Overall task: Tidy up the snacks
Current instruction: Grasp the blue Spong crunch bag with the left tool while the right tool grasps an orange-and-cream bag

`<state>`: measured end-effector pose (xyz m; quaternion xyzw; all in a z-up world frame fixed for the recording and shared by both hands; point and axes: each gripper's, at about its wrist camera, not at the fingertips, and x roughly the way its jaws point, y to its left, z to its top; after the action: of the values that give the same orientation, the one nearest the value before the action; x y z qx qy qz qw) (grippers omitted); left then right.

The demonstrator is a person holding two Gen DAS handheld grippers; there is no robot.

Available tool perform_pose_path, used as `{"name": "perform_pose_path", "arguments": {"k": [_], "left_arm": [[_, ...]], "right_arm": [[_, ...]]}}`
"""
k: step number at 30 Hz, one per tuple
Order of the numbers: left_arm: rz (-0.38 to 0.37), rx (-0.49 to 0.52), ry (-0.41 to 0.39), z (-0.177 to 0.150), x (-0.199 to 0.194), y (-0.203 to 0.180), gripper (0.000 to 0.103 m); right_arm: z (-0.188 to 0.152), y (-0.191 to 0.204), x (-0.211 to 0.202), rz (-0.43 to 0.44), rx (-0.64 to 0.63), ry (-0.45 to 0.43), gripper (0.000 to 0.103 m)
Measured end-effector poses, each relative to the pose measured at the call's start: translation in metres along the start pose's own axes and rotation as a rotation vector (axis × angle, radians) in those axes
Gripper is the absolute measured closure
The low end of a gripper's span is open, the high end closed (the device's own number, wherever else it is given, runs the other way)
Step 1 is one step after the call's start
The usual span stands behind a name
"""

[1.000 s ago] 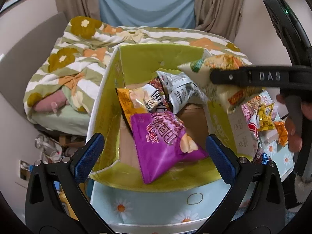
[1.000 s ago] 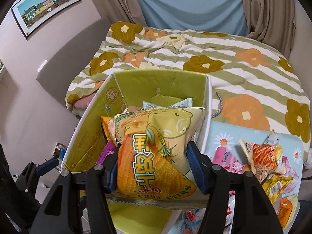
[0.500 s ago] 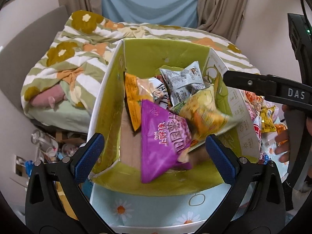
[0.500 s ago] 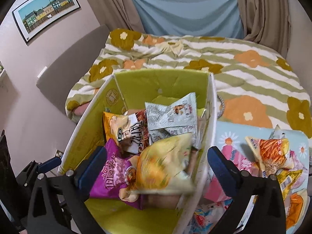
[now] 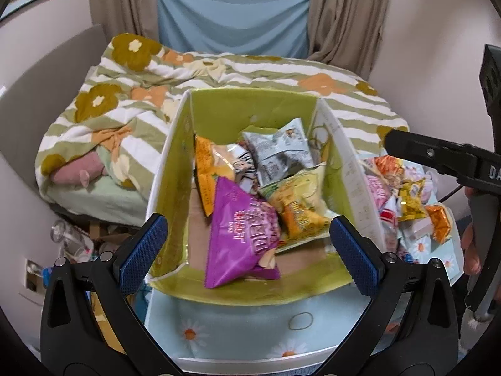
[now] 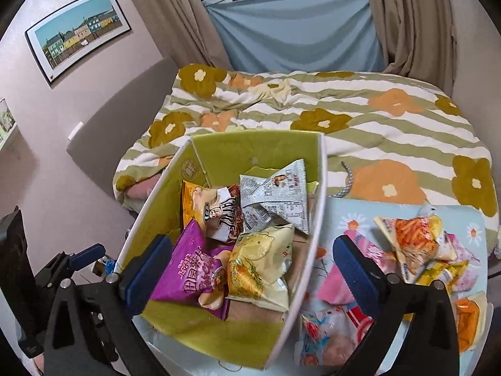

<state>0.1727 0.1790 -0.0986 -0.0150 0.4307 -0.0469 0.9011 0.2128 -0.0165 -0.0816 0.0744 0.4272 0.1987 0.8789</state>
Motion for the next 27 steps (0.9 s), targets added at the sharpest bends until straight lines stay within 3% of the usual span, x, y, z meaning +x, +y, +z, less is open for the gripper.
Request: {"name": "perform_pose_path", "arguments": {"k": [7, 16, 21, 27], "left_arm": [[-0.031, 0.037, -0.035, 0.003, -0.021, -0.045, 0.000], [-0.066, 0.046, -0.043, -0.007, -0.028, -0.128, 0.000], [-0.039, -0.012, -0.024, -0.025, -0.018, -0.160, 0.000], [0.003, -0.146, 0.028, -0.062, -0.004, -0.188, 0.000]], "right_arm": [[-0.007, -0.022, -0.060, -0.056, -0.018, -0.057, 0.000], [-0.026, -0.089, -0.122, -0.168, -0.047, -0.084, 0.000], [-0.043, -0.134, -0.142, -0.194, -0.034, -0.111, 0.000], [-0.067, -0.189, -0.143, -0.193, -0.013, -0.069, 0.000]]}}
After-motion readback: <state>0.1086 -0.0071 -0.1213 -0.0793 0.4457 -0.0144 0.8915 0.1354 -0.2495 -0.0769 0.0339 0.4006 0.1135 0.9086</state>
